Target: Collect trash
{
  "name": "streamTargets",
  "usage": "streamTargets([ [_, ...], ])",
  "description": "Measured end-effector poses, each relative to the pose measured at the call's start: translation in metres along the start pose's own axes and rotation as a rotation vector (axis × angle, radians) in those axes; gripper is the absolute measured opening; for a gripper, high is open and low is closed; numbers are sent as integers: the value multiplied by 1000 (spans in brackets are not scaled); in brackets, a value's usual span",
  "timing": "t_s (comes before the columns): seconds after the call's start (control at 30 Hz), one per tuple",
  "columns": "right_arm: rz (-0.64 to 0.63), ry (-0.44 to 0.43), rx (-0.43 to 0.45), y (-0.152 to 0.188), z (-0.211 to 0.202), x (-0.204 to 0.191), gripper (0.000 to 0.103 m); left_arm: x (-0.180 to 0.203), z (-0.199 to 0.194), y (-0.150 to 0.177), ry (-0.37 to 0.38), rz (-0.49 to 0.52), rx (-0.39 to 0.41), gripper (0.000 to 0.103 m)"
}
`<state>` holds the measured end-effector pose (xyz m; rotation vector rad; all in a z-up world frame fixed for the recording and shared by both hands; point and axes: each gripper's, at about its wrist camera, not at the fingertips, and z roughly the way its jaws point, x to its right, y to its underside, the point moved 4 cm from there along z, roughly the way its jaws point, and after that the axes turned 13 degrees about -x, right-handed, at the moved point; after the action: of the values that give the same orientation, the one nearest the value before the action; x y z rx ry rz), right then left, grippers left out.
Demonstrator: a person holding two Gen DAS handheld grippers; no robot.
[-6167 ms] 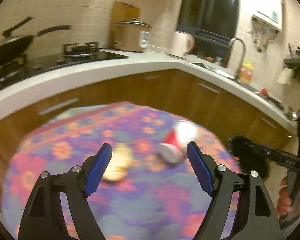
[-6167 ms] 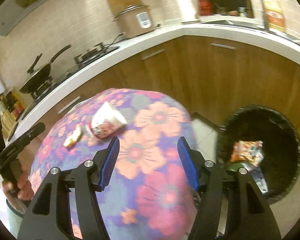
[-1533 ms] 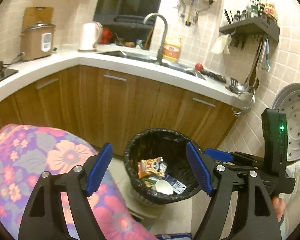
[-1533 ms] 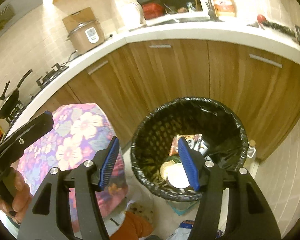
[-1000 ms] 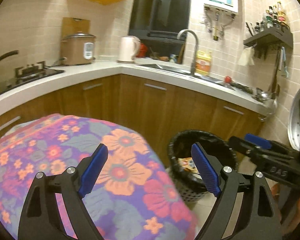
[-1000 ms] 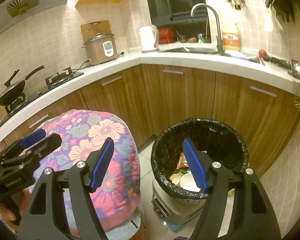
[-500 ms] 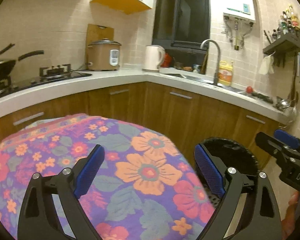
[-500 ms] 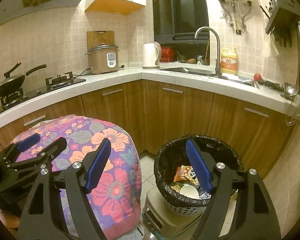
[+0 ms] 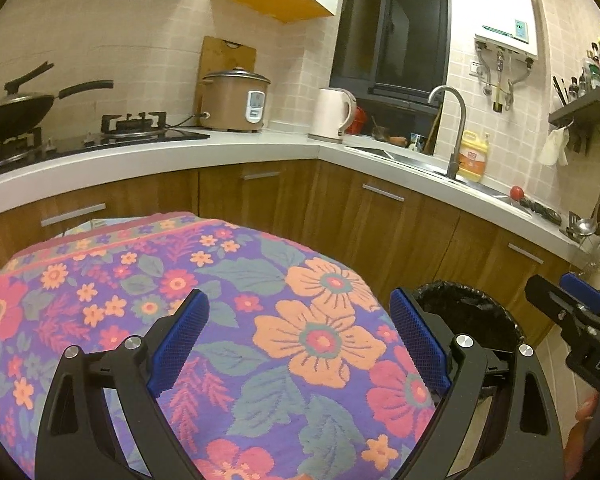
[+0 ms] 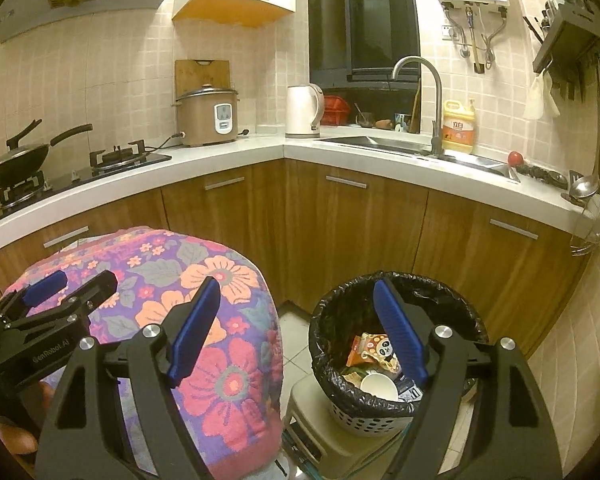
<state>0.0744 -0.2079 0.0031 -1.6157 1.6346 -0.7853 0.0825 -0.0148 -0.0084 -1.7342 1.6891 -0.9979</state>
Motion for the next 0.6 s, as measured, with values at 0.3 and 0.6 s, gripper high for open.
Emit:
streamTargets([
  [0.3, 3, -7, 8, -7, 0, -3, 77, -1, 1, 0, -6, 3, 5, 89],
  [0.6, -19, 4, 21, -13, -3, -8, 77, -2, 2, 0, -11, 3, 1, 89],
])
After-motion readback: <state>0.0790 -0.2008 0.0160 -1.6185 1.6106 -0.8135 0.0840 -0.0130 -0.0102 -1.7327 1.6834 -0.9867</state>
